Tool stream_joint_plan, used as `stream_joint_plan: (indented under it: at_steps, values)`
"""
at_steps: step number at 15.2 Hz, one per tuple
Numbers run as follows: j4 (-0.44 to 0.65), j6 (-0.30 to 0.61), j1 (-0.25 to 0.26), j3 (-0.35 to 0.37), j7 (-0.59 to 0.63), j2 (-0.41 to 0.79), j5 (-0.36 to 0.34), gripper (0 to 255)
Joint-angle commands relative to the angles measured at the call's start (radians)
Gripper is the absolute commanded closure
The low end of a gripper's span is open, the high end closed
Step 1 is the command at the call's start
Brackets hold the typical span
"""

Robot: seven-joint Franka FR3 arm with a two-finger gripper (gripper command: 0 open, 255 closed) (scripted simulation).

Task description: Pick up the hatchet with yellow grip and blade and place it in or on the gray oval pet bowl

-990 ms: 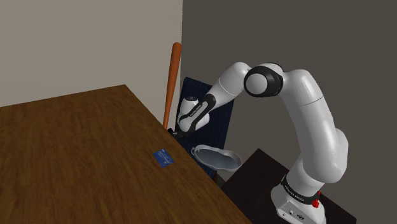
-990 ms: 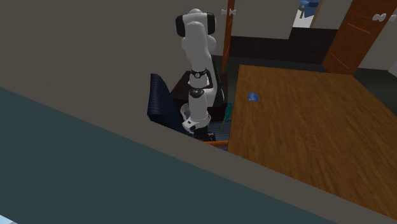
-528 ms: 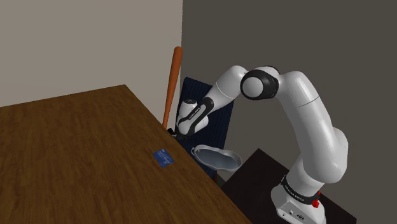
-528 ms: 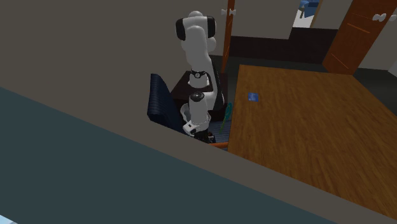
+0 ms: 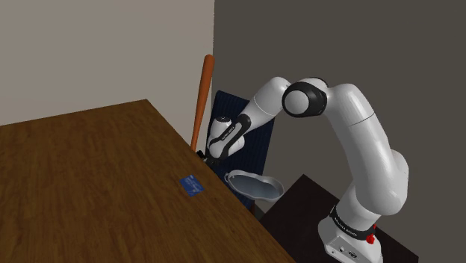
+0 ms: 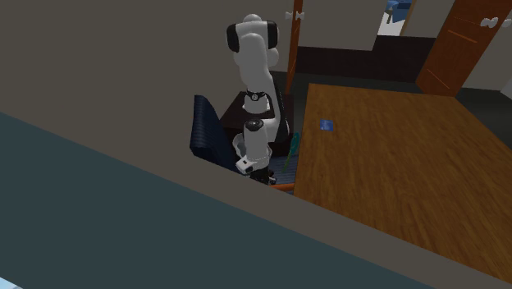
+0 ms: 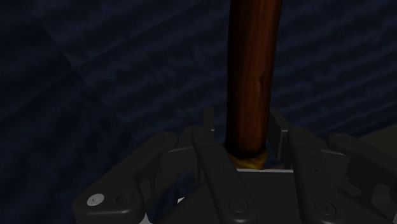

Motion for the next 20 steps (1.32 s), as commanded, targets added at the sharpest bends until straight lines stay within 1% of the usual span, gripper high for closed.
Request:
stream_joint_plan:
  at_steps: [1,5,20]
  values:
    - [0.000,0.000,0.000,0.000,0.000,0.000,0.000,255]
    - [0.000,0.000,0.000,0.000,0.000,0.000,0.000,255]
    - [-0.065,-0.115,-0.008,0.008,0.009,-0.181,0.006,255]
